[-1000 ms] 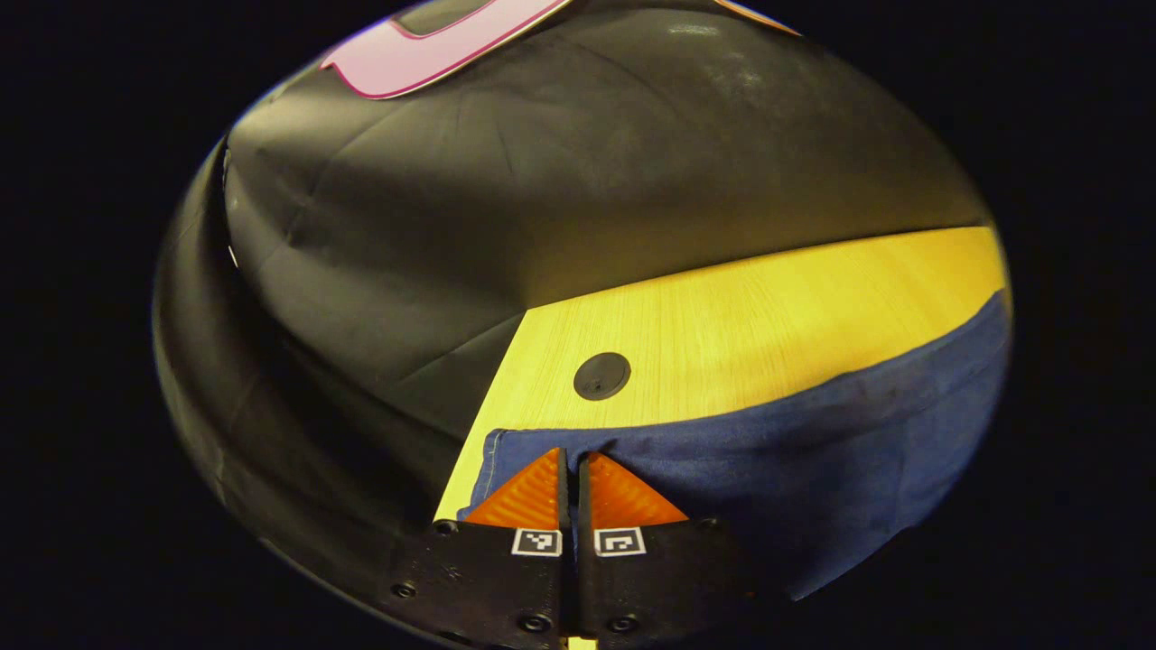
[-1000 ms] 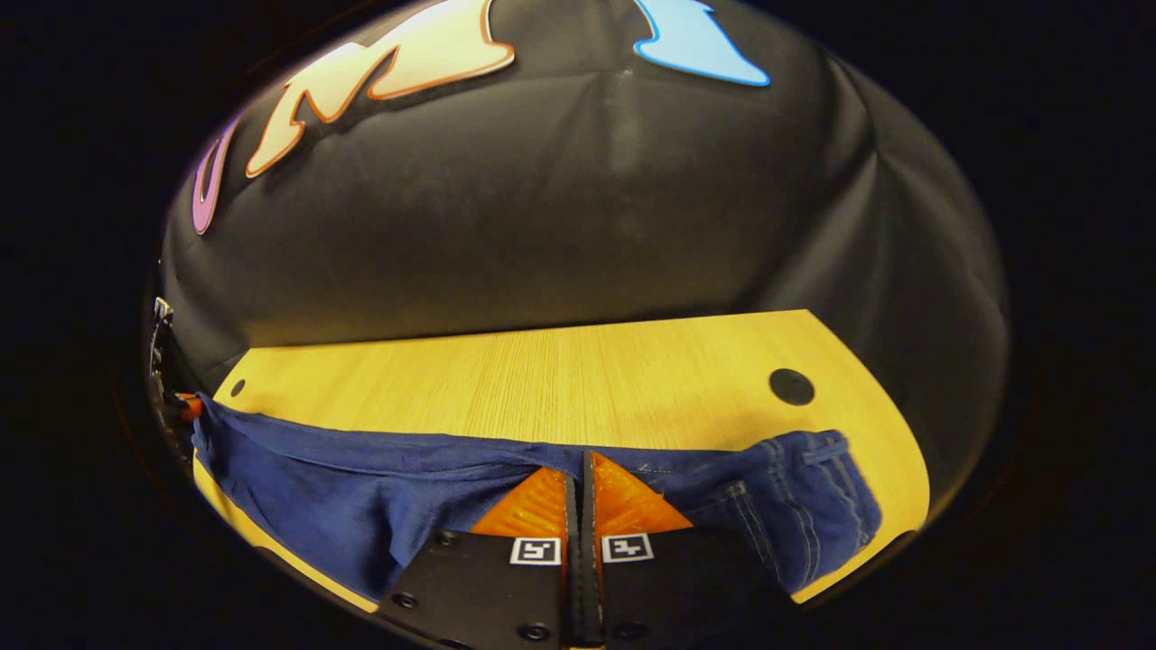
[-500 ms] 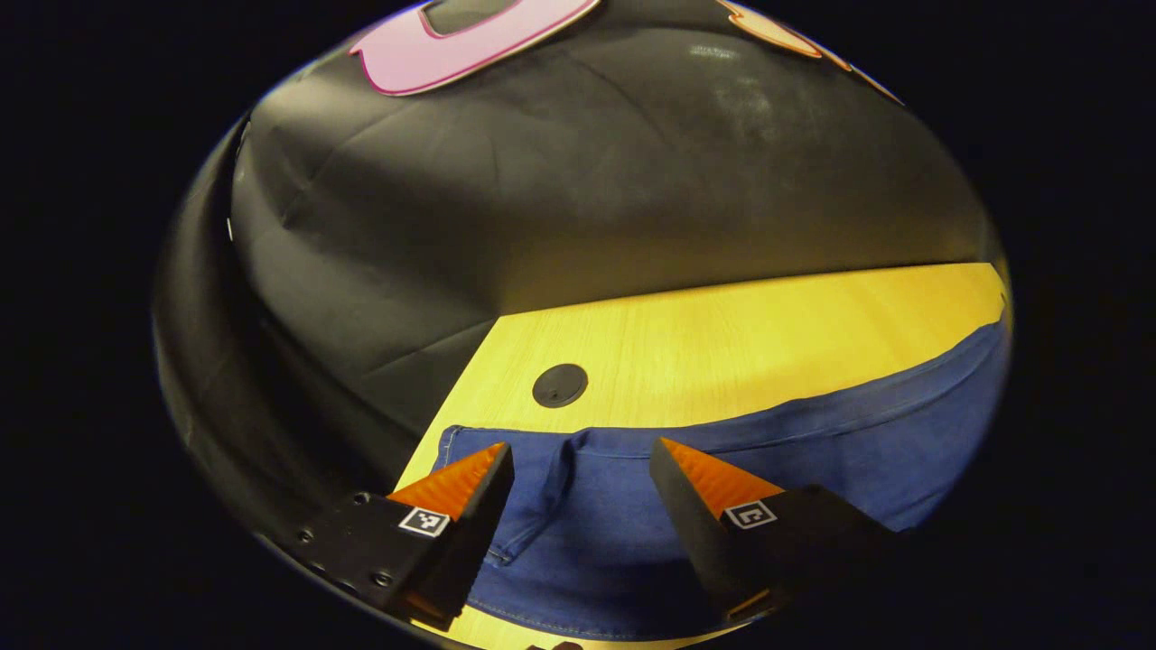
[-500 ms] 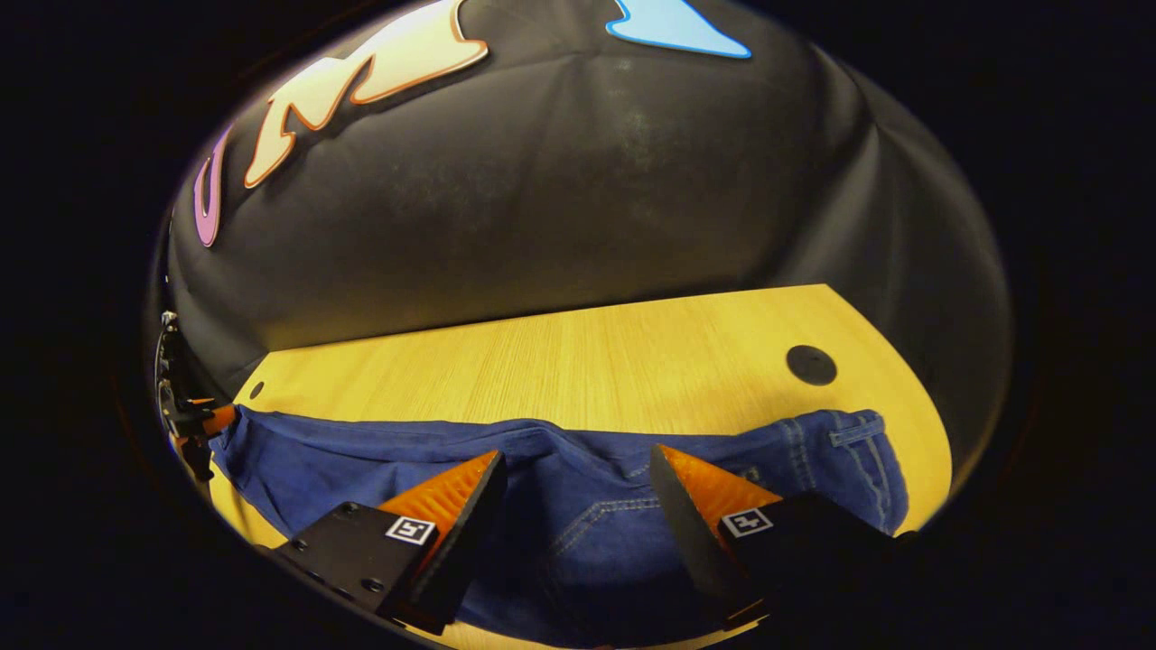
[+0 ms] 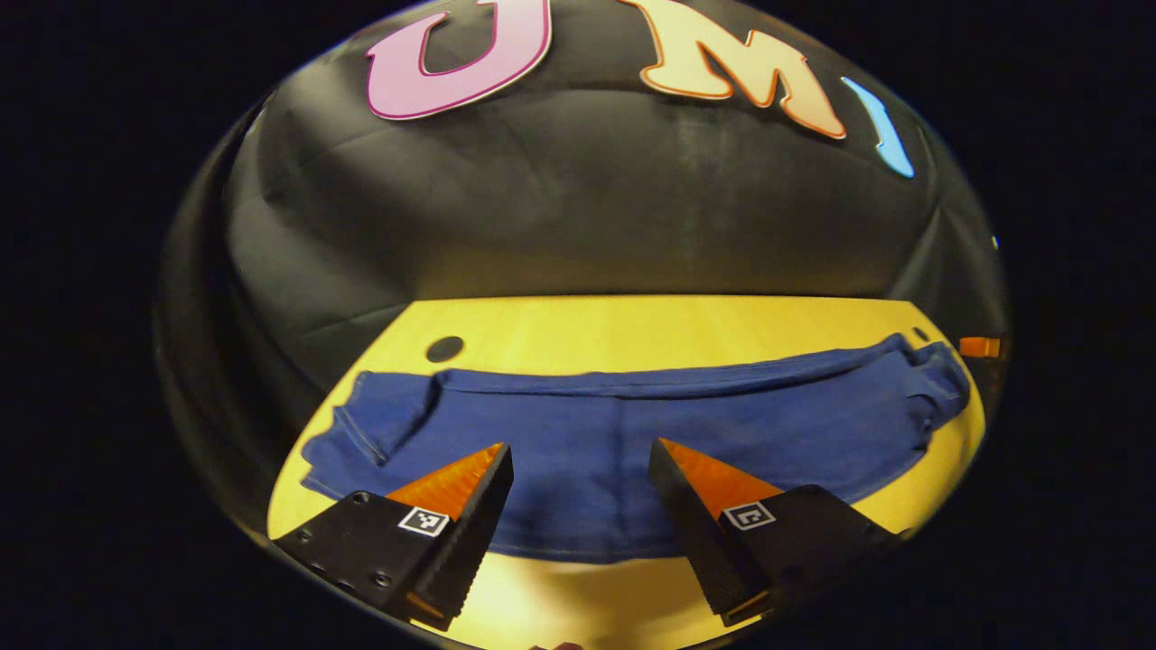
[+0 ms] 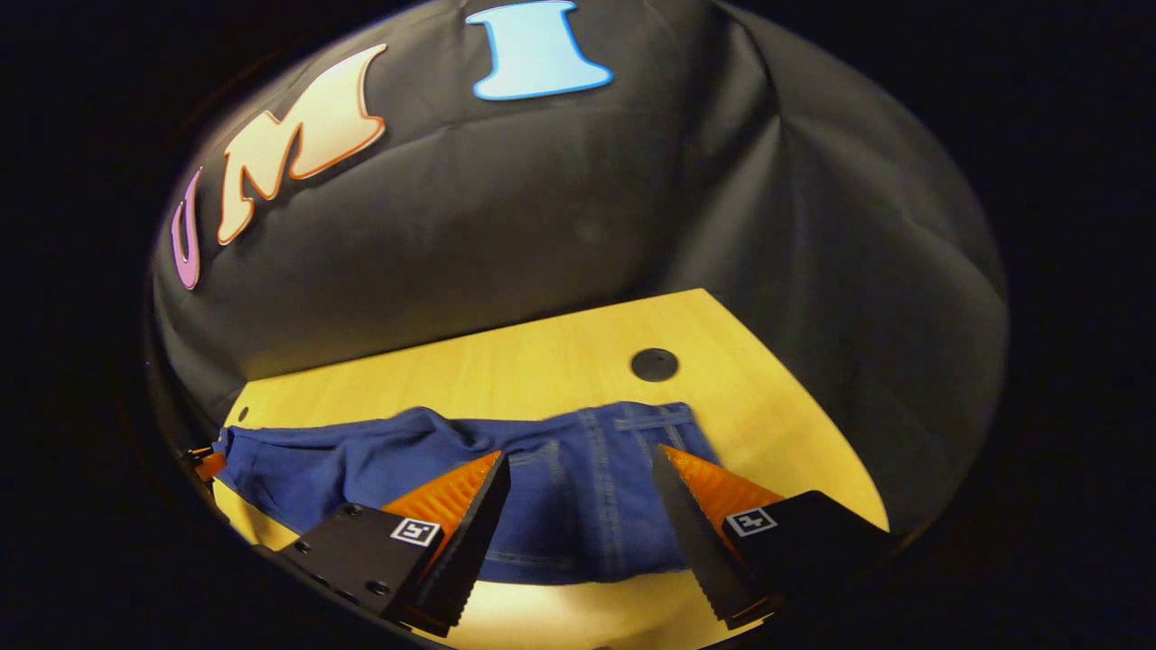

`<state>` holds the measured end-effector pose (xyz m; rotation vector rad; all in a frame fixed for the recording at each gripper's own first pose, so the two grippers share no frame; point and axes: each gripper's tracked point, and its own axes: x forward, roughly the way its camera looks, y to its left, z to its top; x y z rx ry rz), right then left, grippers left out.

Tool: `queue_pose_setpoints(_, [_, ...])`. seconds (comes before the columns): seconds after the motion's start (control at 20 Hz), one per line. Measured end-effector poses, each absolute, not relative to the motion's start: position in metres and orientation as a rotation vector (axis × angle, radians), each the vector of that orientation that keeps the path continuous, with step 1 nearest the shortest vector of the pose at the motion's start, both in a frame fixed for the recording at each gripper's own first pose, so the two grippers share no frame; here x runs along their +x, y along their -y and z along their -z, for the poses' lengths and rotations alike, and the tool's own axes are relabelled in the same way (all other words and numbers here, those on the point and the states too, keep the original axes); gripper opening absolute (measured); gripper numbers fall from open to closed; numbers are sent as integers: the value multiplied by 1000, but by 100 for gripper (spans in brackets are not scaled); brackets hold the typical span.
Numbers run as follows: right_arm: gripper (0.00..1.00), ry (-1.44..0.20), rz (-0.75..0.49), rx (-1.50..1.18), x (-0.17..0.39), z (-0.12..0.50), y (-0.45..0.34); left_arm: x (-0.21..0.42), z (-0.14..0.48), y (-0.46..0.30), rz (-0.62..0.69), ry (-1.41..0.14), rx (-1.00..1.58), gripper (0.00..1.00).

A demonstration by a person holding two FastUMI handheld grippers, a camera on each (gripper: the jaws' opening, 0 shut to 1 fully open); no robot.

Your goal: Grasp the waist and the cuffs of the jeans and fold them to make the two legs overlap; first hold the waist and fold one-third of the jeans toward the cuffs, then hold the cuffs and fold the remaining one-third in the same direction to finish folding.

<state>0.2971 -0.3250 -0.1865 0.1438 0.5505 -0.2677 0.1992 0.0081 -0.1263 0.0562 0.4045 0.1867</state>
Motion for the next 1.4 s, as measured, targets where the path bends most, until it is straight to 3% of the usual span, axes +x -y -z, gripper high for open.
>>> queue_pose_setpoints(0.1, [94, -572, 290, 130, 288, 196, 344, 193, 125, 24, -142, -393, 7, 94])
queue_pose_setpoints(0.3, [99, -624, 330, 158, 274, 220, 371, 184, 124, 69, -71, -392, -20, 94])
queue_pose_setpoints(0.4, [95, -647, 339, 201, 271, 234, 377, 178, 122, 81, -65, -401, -15, 93])
queue_pose_setpoints(0.45, [99, -658, 336, 220, 271, 240, 376, 176, 118, 85, -66, -397, -11, 93])
queue_pose_setpoints(0.8, [97, -662, 296, 190, 276, 250, 368, 164, 89, 86, -89, -376, 78, 92])
queue_pose_setpoints(0.85, [89, -669, 293, 190, 273, 250, 367, 164, 89, 86, -94, -379, 81, 92])
queue_pose_setpoints(0.9, [95, -653, 298, 187, 274, 250, 369, 162, 89, 86, -97, -381, 73, 92])
queue_pose_setpoints(1.0, [88, -645, 290, 224, 276, 251, 362, 160, 88, 89, -98, -379, 48, 92])
queue_pose_setpoints(1.15, [51, -628, 306, 201, 279, 254, 362, 158, 97, 95, -86, -397, 14, 92])
queue_pose_setpoints(1.4, [22, -592, 292, 218, 281, 250, 359, 164, 107, 100, -70, -398, -51, 91])
